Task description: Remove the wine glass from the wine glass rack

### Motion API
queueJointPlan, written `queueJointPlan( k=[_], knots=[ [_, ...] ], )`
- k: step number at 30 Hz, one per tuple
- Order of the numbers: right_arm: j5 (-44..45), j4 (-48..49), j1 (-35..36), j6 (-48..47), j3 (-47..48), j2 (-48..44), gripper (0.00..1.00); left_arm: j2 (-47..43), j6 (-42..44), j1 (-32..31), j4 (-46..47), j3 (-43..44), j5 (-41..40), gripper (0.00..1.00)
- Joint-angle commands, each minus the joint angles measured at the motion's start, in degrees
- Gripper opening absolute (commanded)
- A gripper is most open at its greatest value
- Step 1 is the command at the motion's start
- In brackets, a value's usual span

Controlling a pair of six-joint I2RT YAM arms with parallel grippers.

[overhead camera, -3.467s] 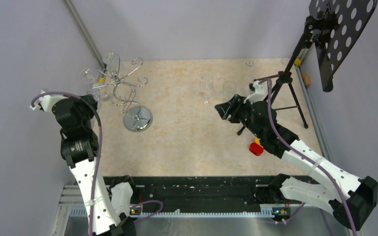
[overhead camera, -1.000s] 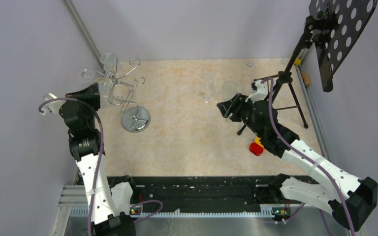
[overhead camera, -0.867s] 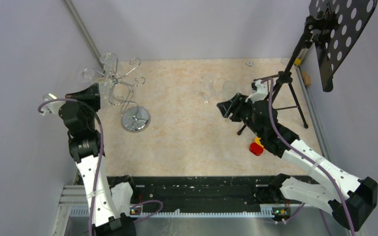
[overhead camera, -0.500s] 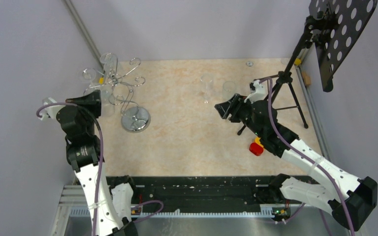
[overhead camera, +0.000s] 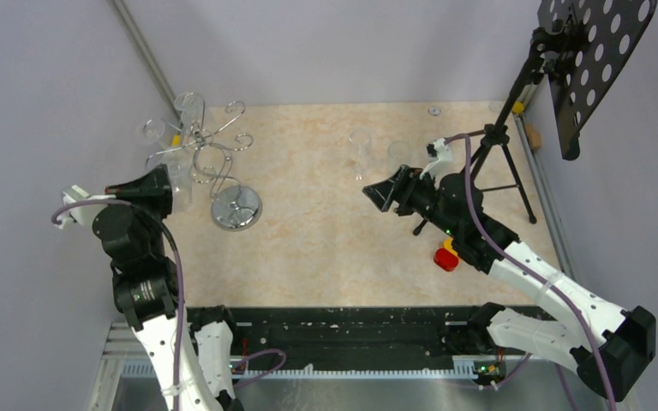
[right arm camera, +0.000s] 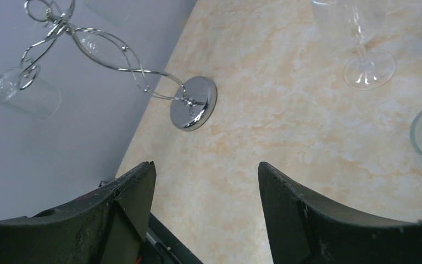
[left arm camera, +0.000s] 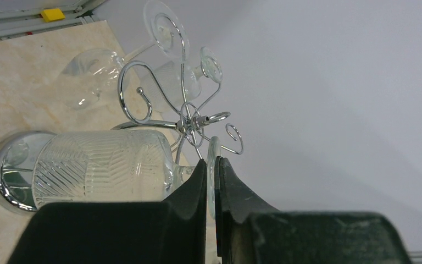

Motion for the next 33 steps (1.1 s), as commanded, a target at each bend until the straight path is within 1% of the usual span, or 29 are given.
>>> queueJointPlan(
  k=[1, 5, 8, 14, 19, 21, 22, 23, 24, 25, 29, 31, 33],
  knots=[
    [-6.0, 6.0, -0.5, -0.7, 2.3, 0.1, 0.7, -2.7, 1.2, 0.2, 0.9, 3.8, -3.8, 0.0],
    [-8.8, 7.1, -0.5, -0.4, 2.0, 0.0, 0.7, -3.8, 0.7, 0.2, -1.4, 4.3, -2.3, 0.0],
    [-11.1, 8.4, -0.5, -0.6, 1.7, -0.1, 0.71, -4.2, 0.3, 0.2, -2.8, 5.1, 1.3, 0.0],
    [-15.1, 11.8, -0.5, -1.0, 1.6, 0.7, 0.72, -3.8, 3.2, 0.1, -7.7, 9.8, 4.1, 0.0],
    [-16.8, 14.0, -0.5, 0.1, 2.6, 2.6, 0.72, -3.7, 1.5, 0.2, -8.4, 11.2, 10.7, 0.0],
    [-17.1, 14.9, -0.5, 0.9, 2.9, 3.0, 0.72, -3.7, -0.6, 0.2, -6.6, 10.4, 15.1, 0.0],
    [-17.1, 15.4, -0.5, 1.3, 3.0, 3.3, 0.72, -3.8, -2.7, 0.2, -4.2, 9.0, 17.9, 0.0],
    [-17.0, 15.7, -0.5, 1.7, 3.2, 3.4, 0.72, -3.8, -5.5, 0.2, -1.2, 7.2, 22.4, 0.0],
    [-16.9, 15.7, -0.5, 2.2, 3.4, 3.7, 0.72, -3.7, -9.3, 0.2, 1.9, 5.2, 25.5, 0.0],
    [-16.6, 15.2, -0.5, 2.4, 3.9, 3.8, 0.72, -3.7, -11.3, 0.2, 4.1, 3.7, 27.9, 0.0],
    [-15.2, 14.2, -0.5, 3.6, 4.6, 3.9, 0.72, -2.6, -15.3, 0.0, 8.0, 2.1, 33.6, 0.0],
    [-15.1, 15.2, -0.5, 4.8, 4.1, 4.0, 0.72, -2.2, -18.1, -0.2, 11.7, 1.4, 35.9, 0.0],
    [-16.3, 18.3, -0.5, 6.5, 3.1, 4.1, 0.72, -1.8, -20.7, -0.7, 14.9, 0.3, 36.9, 0.0]
  ],
)
